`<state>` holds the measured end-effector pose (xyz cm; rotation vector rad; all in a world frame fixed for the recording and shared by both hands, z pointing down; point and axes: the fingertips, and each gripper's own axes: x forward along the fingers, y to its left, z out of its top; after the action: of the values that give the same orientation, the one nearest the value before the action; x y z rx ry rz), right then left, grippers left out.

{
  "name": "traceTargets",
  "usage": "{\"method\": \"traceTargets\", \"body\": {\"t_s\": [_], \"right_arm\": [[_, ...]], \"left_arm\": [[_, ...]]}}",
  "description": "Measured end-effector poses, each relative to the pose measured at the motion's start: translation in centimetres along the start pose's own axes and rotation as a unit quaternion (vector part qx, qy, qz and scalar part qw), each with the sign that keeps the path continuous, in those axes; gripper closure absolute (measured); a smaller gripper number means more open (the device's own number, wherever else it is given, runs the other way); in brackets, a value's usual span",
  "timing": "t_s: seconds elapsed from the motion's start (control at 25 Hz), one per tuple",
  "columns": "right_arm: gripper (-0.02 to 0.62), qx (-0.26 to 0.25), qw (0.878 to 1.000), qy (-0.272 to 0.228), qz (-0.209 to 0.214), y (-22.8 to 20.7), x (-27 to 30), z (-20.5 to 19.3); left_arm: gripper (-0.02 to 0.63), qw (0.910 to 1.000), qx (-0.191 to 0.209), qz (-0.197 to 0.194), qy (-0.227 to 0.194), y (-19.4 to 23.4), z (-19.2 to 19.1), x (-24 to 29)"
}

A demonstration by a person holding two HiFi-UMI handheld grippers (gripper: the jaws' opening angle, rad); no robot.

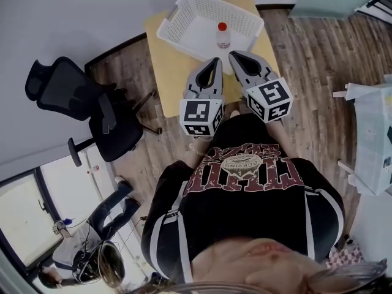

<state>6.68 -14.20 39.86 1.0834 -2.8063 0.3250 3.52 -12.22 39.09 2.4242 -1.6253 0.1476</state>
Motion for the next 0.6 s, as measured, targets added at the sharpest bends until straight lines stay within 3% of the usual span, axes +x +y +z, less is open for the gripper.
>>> {"method": "traceTargets", "body": {"t_s": [0.6], "right_arm": [[0.578,0.003,1.0,0.002,0.001,-2.3,0.5,0.1]], "left_arm": [[0.565,0.9999,0.001,0.011,0.003,0.1,0.2,2.1]]}}
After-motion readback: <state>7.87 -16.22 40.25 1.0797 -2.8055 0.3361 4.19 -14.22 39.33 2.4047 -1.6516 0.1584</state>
